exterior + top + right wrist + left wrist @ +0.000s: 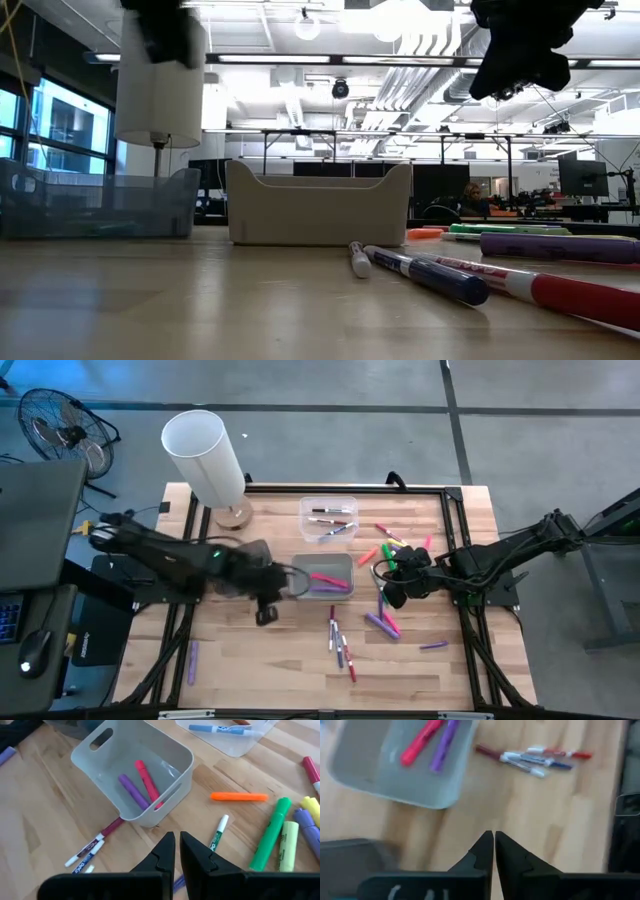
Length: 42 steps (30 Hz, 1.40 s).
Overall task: Pick & Place Markers
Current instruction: Put the bottom pink pen into the black bin
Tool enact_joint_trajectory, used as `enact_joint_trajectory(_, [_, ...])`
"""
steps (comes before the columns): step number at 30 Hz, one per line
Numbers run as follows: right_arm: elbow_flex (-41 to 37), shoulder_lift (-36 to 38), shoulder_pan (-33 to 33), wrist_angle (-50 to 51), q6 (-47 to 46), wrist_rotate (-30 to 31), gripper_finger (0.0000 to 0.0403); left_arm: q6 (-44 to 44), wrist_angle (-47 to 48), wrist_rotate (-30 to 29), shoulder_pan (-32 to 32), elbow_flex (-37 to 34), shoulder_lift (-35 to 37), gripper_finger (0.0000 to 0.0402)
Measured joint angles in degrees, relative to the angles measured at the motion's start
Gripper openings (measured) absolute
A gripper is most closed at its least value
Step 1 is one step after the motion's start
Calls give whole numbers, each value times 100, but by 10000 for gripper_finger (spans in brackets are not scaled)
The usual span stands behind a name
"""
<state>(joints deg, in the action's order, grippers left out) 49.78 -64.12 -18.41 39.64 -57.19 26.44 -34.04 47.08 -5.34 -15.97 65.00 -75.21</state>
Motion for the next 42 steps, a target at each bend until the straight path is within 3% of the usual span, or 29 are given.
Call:
enact_joint_trajectory(6, [0, 0, -19, -16, 169, -187, 6, -1628, -90, -903, -1086, -1295, 1182, 4])
enact_joint_trajectory(11, [64, -164, -231, 245, -222, -310, 1, -2105, -179, -1433, -1494, -1947, 1868, 1])
enact_joint_trajectory(15, [443, -857, -300, 1039, -664, -674, 0, -2168, -210, -1495, -1479, -2291, 2348, 1])
enact_joint_trajectory(24, [1565, -2677, -221, 2577, -1291, -1786, 11, -1863, 271, -2088, -1479, -2633, 3637, 0])
enact_joint_trajectory(28, [1611, -3013, -221, 2449, -1406, -2266, 35, -1853, 646, -2235, -1479, -2637, 4009, 0])
enact_joint_trajectory(36, [1393, -3275, -223, 1812, -1467, -2368, 98, -1812, 1225, -2390, -1479, -2637, 4736, 0])
enact_joint_trajectory(42, [1149, -3421, -226, 1384, -1460, -2429, 106, -1786, 1460, -2378, -1479, -2632, 5042, 0])
